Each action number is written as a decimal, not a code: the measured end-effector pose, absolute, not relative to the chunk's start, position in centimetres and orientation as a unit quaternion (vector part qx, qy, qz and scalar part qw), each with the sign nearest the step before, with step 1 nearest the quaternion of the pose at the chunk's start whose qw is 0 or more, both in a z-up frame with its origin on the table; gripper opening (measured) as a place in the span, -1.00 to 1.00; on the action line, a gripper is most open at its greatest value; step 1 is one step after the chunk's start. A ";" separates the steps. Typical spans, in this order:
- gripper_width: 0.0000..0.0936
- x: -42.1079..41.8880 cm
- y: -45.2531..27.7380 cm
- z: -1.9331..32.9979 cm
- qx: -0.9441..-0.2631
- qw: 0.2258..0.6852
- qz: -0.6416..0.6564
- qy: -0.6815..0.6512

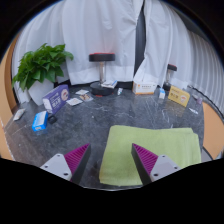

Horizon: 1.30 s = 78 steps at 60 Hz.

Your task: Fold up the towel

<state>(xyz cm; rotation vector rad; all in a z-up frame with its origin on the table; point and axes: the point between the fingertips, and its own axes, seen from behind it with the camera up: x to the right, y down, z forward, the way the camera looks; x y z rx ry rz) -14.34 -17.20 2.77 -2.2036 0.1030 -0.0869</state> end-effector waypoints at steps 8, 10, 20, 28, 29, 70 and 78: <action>0.56 -12.6 -14.2 -1.3 -0.905 0.415 -0.069 0.057; 0.39 -11.9 -13.7 -1.3 -0.902 0.419 -0.089 0.051; -0.57 -11.8 -12.1 -1.1 -0.893 0.431 -0.129 -0.012; -0.92 -13.0 -11.2 -0.2 -0.900 0.428 -0.075 0.014; -0.92 -13.4 -11.2 0.2 -0.902 0.427 -0.066 0.014; 0.69 3.0 -13.5 5.3 -0.903 0.423 0.017 0.077; 0.81 3.2 -15.4 7.7 -0.903 0.427 0.005 0.051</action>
